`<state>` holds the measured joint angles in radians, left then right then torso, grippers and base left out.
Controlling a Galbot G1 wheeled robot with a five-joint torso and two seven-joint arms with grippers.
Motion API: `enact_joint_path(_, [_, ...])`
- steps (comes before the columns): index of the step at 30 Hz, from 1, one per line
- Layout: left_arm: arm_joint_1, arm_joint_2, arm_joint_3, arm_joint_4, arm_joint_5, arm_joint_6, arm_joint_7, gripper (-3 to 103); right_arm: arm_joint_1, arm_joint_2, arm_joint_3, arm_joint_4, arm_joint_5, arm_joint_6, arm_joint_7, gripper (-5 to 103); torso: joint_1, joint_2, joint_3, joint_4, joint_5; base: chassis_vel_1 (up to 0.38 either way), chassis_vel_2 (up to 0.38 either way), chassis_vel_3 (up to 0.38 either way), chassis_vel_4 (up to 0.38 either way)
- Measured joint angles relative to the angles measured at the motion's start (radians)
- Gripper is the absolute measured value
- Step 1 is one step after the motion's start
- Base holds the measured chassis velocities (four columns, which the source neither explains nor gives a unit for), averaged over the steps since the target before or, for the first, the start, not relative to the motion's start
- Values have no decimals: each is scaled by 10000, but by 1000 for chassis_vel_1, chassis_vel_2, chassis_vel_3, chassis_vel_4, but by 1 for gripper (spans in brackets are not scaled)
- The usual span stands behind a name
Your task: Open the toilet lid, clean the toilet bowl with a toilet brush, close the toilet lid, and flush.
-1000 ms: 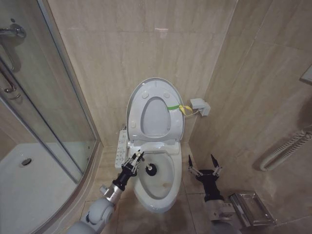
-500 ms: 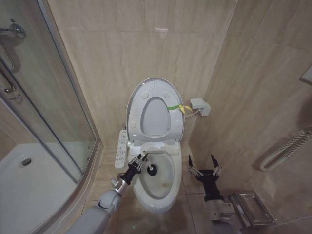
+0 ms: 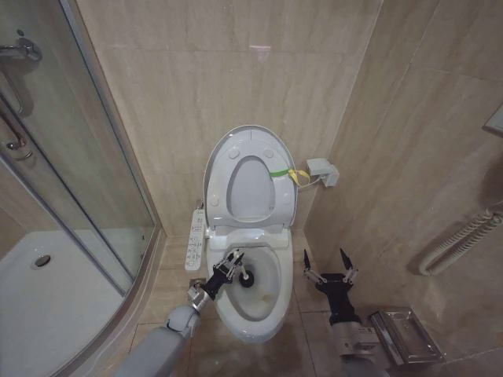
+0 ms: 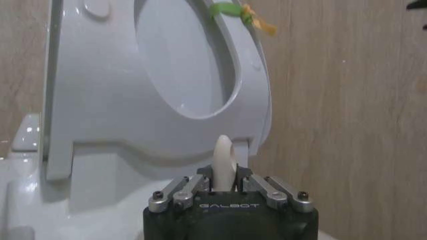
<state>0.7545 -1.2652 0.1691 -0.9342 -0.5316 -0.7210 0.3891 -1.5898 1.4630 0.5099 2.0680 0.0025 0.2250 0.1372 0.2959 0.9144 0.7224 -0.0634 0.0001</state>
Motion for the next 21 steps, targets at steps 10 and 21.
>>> enact_joint_path(10, [-574,-522,48,1172,243,-296,178,22,0,0,0,0,0,0,0,100,0,0,0,-2,-1,0,0,0,0])
enact_joint_path(21, [-462,-637,47,636,369,-465,173,22,0,0,0,0,0,0,0,100,0,0,0,-1,-1,0,0,0,0])
